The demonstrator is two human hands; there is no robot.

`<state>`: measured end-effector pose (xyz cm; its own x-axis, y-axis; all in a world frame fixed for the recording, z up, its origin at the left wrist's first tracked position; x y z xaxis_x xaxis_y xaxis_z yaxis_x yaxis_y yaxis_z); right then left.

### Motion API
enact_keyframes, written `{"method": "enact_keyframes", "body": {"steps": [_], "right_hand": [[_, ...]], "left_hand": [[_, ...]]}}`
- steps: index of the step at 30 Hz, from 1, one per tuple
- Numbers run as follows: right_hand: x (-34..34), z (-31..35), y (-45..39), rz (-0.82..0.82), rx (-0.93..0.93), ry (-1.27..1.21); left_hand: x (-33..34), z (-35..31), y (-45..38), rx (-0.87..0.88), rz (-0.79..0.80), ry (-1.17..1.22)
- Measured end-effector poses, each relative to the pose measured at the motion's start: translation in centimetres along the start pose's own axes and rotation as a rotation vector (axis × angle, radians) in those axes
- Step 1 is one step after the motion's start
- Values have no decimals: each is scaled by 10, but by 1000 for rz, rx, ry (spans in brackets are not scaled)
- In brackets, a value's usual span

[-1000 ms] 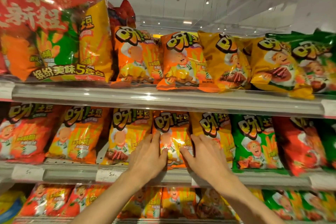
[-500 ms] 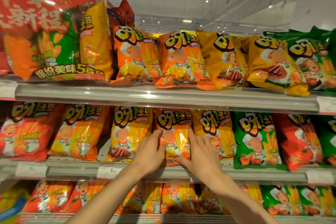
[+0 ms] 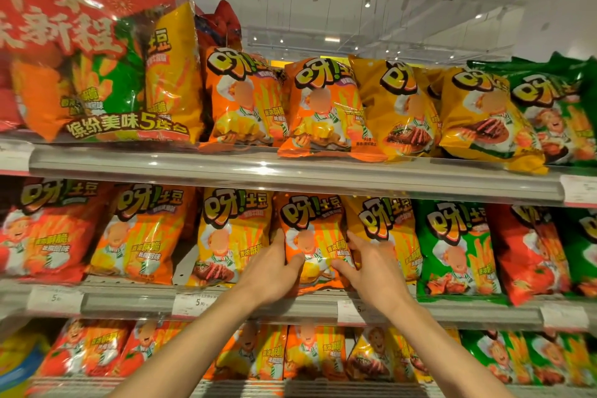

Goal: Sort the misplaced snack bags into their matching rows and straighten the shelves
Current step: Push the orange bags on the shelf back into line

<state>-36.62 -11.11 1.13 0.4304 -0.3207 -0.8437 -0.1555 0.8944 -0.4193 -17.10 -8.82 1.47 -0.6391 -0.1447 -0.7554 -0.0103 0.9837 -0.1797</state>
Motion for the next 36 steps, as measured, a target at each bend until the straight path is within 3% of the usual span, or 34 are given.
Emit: {"method": "enact_keyframes", "body": {"steps": [12, 23, 36], "right_hand": [[4, -7, 1, 153, 12, -15], [2, -8, 0, 102, -1, -170], [0, 73, 28, -12, -182, -321]], "left_hand": [[21, -12, -9, 99, -91, 215], [5, -8, -6, 80, -174, 432], [-55, 43, 35, 8, -386, 574]]}}
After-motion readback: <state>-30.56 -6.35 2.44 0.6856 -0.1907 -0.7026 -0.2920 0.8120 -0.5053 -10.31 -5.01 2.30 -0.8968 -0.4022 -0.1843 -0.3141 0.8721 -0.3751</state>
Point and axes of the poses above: each hand's wrist, its own y-axis away from the middle knuckle, its own x-axis out of the palm, z = x × y, the point moved 1 cm from there along -y, towards the middle knuckle, and after that the axes turned 1 degree about y, right-handed, at the moved point
